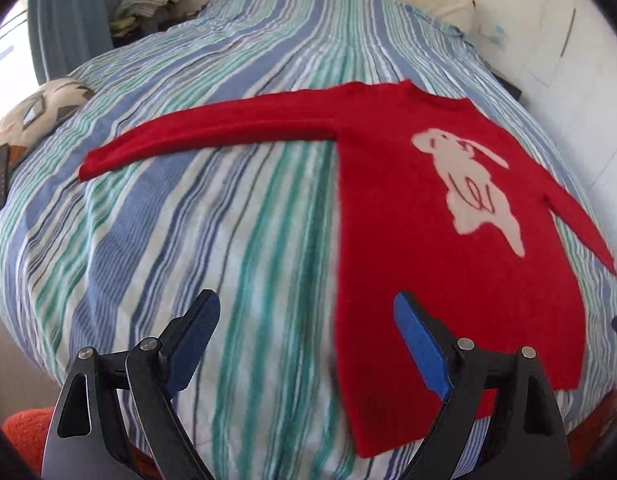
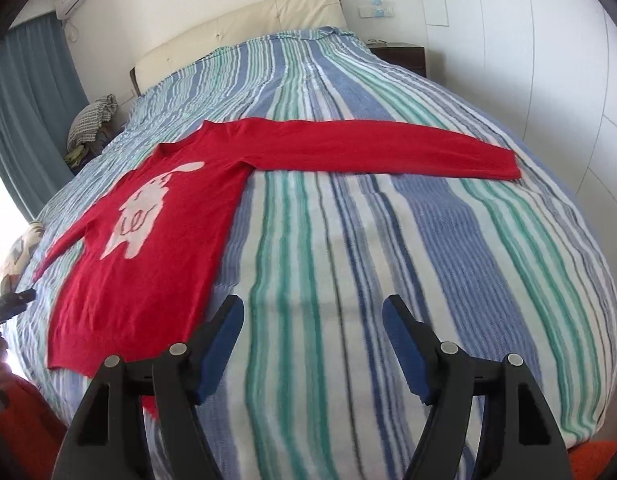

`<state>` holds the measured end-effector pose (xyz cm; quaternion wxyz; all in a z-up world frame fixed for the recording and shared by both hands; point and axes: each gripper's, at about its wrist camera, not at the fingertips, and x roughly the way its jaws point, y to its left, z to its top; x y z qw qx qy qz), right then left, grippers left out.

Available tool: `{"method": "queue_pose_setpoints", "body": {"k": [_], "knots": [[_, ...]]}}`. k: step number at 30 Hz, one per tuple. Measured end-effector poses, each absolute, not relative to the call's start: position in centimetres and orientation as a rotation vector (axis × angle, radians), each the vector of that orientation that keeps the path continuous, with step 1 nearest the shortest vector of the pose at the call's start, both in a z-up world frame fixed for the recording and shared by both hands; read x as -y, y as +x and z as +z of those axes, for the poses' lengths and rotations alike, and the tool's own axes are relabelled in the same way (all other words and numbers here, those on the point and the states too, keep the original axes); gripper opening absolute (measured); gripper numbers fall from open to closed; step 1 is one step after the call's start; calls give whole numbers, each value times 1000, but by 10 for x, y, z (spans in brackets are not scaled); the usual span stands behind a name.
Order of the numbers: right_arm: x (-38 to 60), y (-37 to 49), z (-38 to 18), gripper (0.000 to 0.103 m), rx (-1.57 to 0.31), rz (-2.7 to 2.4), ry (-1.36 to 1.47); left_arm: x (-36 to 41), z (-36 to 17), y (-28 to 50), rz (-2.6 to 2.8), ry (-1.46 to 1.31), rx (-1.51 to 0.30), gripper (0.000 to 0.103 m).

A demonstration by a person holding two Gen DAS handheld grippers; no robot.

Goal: Fold small clothes

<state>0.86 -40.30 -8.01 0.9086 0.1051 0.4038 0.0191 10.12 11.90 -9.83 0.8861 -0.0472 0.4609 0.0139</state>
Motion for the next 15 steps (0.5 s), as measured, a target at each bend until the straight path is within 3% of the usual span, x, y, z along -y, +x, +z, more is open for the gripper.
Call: {"method": "queue_pose_setpoints", "body": {"k": [8,11,15], "knots": [[324,3,-101,72,-928,223,77,-84,-147,82,60,112,-1020,94],[320,3,-130,72,-1048,162,-10,-97,-144,73,82,119,-1029,98],[351,-11,-117,72,-1015,17,50,-126,-132,56,139,18,-1006,97]]}}
